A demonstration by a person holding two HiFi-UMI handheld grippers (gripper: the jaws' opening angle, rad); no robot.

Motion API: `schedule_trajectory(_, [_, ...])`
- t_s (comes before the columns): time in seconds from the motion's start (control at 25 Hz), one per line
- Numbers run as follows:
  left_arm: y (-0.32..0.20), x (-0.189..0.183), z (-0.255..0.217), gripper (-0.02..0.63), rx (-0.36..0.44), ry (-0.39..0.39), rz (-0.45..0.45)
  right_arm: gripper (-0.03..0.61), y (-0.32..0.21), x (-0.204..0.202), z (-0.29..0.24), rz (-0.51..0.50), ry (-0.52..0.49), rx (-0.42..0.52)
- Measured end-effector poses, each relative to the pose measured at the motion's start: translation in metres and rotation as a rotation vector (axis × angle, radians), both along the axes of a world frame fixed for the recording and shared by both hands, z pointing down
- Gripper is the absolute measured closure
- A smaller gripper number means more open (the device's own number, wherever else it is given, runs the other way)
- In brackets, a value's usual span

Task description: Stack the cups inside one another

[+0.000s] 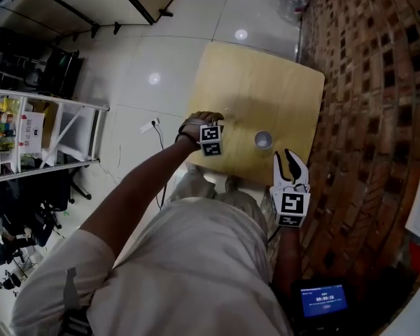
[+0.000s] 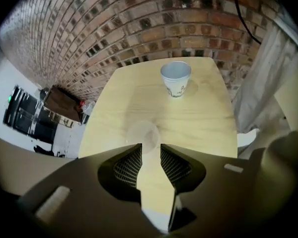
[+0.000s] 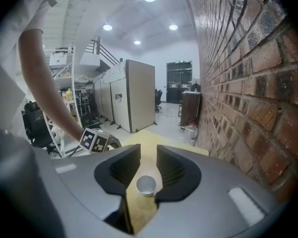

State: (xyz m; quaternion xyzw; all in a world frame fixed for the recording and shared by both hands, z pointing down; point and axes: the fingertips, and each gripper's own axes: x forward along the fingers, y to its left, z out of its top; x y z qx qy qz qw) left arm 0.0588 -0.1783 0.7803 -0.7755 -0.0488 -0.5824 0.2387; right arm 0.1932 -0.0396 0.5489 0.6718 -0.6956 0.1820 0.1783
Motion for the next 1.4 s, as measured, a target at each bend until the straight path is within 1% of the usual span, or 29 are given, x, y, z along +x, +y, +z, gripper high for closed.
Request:
schedule_trajectory(0.12, [0.005, 0.002, 0.009, 0.479, 0.077, -0.039, 0.153, 0.472, 0.003, 0.003, 0.007, 0.012, 0.01, -0.018])
schedule_trajectory(0.16, [0.007, 0.002, 0.013, 0.482, 0.091, -0.054, 0.187, 0.472, 0.004, 0.004, 0.008, 0.011, 0.029, -0.025])
schedule_trajectory(0.24, [0.008, 0.001, 0.02, 0.488, 0.1, -0.07, 0.214, 0.472, 0.006, 0.005, 0.01, 0.004, 0.069, -0.036])
schedule_trajectory(0.44, [0.002, 0.0, 0.025, 0.524, 0.106, -0.072, 0.188, 0.472, 0.006, 0.008, 0.011, 0.009, 0.086, -0.045])
schedule_trajectory(0.52, [0.0, -0.001, 0.027, 0.577, 0.112, -0.08, 0.184, 0.472, 0.007, 0.01, 0.011, 0.017, 0.088, -0.045])
schedule_trajectory(0.56, [-0.001, -0.001, 0.028, 0.589, 0.114, -0.084, 0.18, 0.472, 0.007, 0.012, 0.011, 0.021, 0.089, -0.045])
schedule_trajectory(0.68, [-0.001, -0.005, 0.026, 0.595, 0.104, -0.088, 0.148, 0.476, 0.009, 0.013, 0.011, 0.027, 0.092, -0.043])
schedule_trajectory(0.84, [-0.003, -0.008, 0.015, 0.595, 0.086, -0.064, 0.098, 0.478, 0.008, 0.011, 0.01, 0.022, 0.095, -0.04])
schedule_trajectory(0.96, [-0.007, -0.009, 0.01, 0.595, 0.091, -0.055, 0.065, 0.479, 0.008, 0.009, 0.013, 0.015, 0.095, -0.04])
schedule_trajectory(1.04, [-0.012, -0.011, 0.008, 0.594, 0.091, -0.043, 0.027, 0.479, 0.009, 0.007, 0.016, 0.011, 0.09, -0.04])
schedule_trajectory(1.08, [-0.016, -0.011, 0.007, 0.589, 0.081, -0.036, 0.0, 0.479, 0.009, 0.006, 0.017, 0.009, 0.086, -0.041])
schedule_trajectory(1.12, [-0.02, -0.011, 0.007, 0.506, 0.065, -0.033, -0.029, 0.479, 0.009, 0.005, 0.019, 0.007, 0.084, -0.043])
schedule_trajectory(1.16, [-0.023, -0.01, 0.007, 0.45, 0.049, -0.031, -0.051, 0.479, 0.009, 0.005, 0.021, 0.004, 0.082, -0.047])
schedule_trajectory(1.24, [-0.029, -0.008, 0.008, 0.42, 0.043, -0.037, -0.06, 0.48, 0.01, 0.003, 0.023, -0.001, 0.081, -0.057])
schedule_trajectory(1.4, [-0.041, -0.002, 0.018, 0.405, 0.053, -0.082, -0.046, 0.48, 0.014, 0.001, 0.027, -0.001, 0.077, -0.084])
